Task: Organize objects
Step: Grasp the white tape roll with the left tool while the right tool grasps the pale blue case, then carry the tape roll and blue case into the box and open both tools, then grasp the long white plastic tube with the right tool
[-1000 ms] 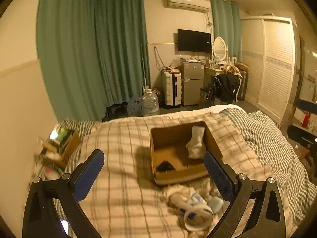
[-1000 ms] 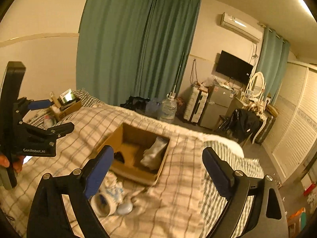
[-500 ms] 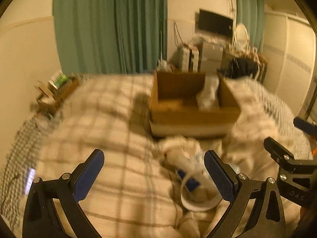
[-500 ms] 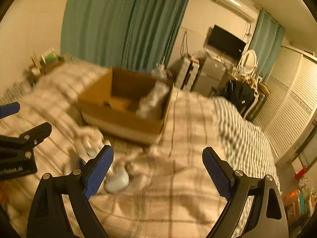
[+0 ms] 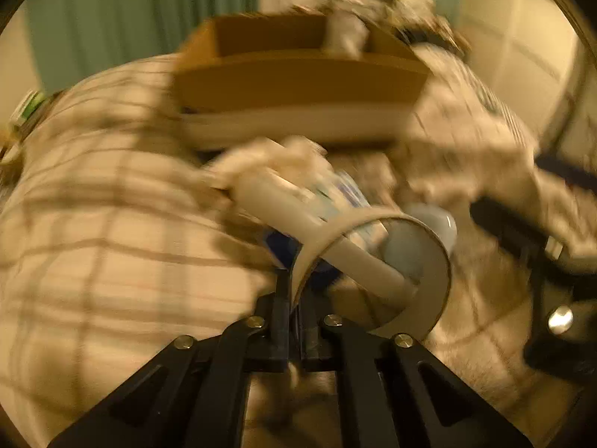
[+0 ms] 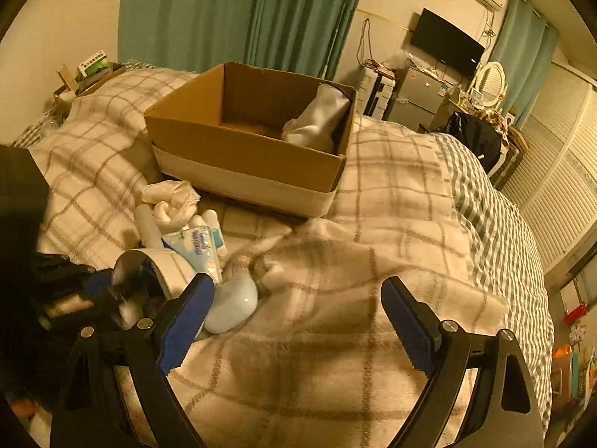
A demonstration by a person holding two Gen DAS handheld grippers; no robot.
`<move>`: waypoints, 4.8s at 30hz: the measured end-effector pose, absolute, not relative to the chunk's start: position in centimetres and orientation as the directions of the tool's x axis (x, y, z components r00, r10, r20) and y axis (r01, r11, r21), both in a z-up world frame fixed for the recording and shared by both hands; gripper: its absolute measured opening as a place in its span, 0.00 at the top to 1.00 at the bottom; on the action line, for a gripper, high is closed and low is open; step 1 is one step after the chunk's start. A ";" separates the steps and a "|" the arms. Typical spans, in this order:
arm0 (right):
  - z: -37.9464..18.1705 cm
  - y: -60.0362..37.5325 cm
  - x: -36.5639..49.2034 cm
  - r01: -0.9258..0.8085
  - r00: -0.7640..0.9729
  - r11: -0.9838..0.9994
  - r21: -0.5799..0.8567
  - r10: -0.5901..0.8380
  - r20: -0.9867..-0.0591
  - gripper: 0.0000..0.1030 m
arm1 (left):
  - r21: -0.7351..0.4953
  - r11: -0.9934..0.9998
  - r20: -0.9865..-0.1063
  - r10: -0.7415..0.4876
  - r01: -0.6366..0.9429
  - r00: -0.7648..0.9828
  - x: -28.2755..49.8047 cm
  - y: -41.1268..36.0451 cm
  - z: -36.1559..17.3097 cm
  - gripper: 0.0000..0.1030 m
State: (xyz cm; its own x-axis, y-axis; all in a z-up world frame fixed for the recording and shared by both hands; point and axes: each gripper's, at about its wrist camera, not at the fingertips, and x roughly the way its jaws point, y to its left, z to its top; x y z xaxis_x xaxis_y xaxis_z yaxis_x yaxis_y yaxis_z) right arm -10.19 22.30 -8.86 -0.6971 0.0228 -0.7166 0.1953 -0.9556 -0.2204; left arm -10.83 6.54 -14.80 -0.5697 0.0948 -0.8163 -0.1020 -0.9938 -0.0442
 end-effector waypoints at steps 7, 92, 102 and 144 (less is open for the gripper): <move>-9.5 20.5 -11.7 0.255 -0.663 -0.952 -0.169 -0.045 -0.747 0.22 | -0.091 -0.995 -0.759 0.048 0.033 -0.649 -9.7 1.7 -10.3 0.97; -2.9 20.5 -33.3 0.280 -0.709 -0.940 -0.193 -0.067 -0.702 0.76 | -0.010 -0.991 -0.739 0.096 -0.131 -0.667 -33.6 5.7 -6.8 0.97; 0.1 23.1 -31.4 0.252 -0.729 -0.966 -0.052 -0.154 -0.666 0.38 | -0.024 -0.989 -0.773 0.112 -0.147 -0.624 -31.1 5.0 -5.3 0.23; -12.3 17.2 -11.8 0.379 -0.535 -0.918 -0.117 -0.114 -0.837 0.29 | -0.045 -0.998 -0.750 0.007 0.039 -0.661 -8.7 -0.8 -9.9 0.00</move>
State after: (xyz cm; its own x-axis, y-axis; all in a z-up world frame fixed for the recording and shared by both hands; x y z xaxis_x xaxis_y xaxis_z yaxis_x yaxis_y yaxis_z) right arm -11.75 17.24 -12.28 -0.5348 -0.1142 -0.8372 0.3794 -0.9178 -0.1172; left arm -8.73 -0.78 -9.94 -0.6613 0.0075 -0.7500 0.0395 -0.9982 -0.0448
